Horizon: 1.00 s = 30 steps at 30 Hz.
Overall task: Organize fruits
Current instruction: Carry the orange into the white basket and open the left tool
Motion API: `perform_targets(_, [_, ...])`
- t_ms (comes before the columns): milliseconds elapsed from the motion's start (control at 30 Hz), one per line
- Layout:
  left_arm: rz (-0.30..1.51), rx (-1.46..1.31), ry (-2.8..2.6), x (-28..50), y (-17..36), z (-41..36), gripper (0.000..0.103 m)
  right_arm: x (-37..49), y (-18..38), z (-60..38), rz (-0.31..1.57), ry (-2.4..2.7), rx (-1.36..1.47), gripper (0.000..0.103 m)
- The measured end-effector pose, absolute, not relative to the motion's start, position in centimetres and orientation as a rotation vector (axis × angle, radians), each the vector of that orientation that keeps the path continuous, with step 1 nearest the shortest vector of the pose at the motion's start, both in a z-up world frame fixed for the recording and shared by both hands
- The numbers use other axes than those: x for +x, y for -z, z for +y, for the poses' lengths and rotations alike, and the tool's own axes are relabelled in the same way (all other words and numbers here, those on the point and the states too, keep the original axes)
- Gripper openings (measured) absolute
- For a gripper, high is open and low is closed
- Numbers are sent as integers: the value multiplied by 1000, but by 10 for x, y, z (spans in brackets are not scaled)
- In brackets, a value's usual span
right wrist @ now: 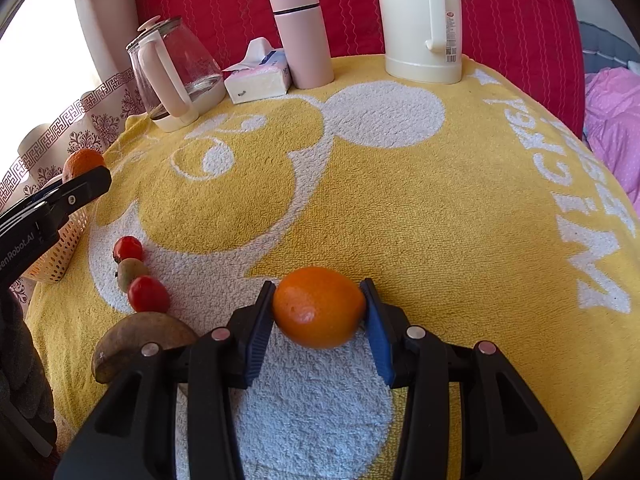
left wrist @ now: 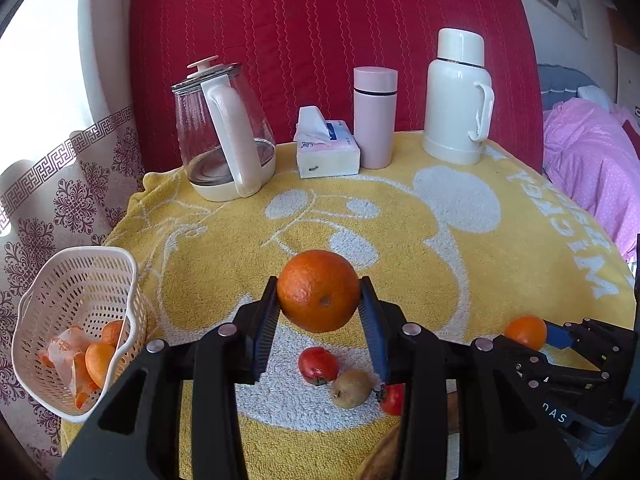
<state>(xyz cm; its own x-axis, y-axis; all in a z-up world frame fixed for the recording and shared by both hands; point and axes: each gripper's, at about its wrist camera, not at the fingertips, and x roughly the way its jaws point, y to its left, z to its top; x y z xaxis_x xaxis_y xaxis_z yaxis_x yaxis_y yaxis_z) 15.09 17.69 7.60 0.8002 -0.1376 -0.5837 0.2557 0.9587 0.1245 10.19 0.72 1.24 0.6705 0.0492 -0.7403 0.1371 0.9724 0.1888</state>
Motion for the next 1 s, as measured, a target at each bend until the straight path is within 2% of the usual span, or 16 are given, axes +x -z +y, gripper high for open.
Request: perform_targets(1000, [594, -5, -17, 166, -96, 298, 40, 102, -12, 8, 836, 52, 233, 44])
